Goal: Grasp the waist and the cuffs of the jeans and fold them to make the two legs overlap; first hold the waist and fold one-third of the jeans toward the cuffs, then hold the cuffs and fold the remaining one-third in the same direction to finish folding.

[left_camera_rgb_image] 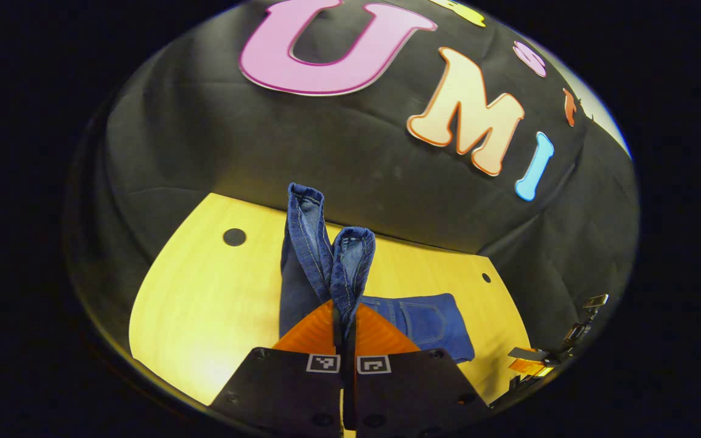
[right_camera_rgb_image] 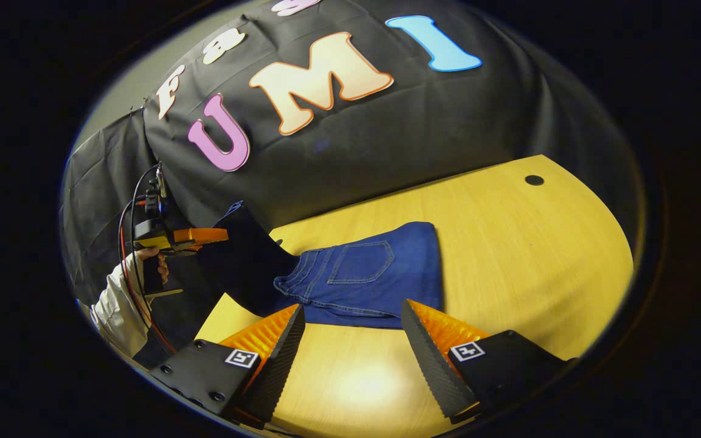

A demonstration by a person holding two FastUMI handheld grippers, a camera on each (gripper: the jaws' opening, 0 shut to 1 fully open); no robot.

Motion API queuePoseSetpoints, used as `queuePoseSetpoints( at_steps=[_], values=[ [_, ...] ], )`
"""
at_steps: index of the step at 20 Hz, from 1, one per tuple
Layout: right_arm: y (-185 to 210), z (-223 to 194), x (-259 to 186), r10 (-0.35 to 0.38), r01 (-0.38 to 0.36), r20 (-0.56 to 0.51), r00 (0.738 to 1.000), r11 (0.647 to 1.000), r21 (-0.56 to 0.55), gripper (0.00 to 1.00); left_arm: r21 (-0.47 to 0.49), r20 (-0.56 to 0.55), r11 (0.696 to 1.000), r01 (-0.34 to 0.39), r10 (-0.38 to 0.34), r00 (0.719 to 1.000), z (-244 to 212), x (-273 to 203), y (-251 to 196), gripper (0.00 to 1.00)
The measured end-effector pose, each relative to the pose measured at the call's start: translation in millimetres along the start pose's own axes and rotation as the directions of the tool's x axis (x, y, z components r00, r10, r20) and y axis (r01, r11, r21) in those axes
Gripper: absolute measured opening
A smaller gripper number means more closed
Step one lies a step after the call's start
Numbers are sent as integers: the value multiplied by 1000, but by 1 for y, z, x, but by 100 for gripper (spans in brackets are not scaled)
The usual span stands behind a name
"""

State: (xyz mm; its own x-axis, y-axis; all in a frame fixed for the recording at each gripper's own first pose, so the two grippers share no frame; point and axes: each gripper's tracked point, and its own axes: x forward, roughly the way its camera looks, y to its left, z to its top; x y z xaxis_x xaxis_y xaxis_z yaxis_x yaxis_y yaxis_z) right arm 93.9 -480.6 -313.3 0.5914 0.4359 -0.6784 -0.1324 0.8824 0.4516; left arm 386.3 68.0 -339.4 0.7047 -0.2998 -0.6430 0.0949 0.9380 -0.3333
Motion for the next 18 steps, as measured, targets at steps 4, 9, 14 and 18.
queuePoseSetpoints(
  at_steps=[4,9,14,18],
  values=[
    [-30,3,-25,-37,36,22,999,998,43,98,29,-20,999,34,-33,999,-5,22,-46,0],
    [-55,8,-52,-73,70,50,996,995,65,98,84,-72,994,75,-69,995,-23,47,-94,0],
    [-79,8,-68,-100,96,52,994,992,82,98,132,-162,983,129,-107,981,-57,80,-146,0],
    [-98,9,-80,-116,110,56,992,990,93,98,169,-237,977,129,-87,968,-98,113,-173,0]
  ],
)
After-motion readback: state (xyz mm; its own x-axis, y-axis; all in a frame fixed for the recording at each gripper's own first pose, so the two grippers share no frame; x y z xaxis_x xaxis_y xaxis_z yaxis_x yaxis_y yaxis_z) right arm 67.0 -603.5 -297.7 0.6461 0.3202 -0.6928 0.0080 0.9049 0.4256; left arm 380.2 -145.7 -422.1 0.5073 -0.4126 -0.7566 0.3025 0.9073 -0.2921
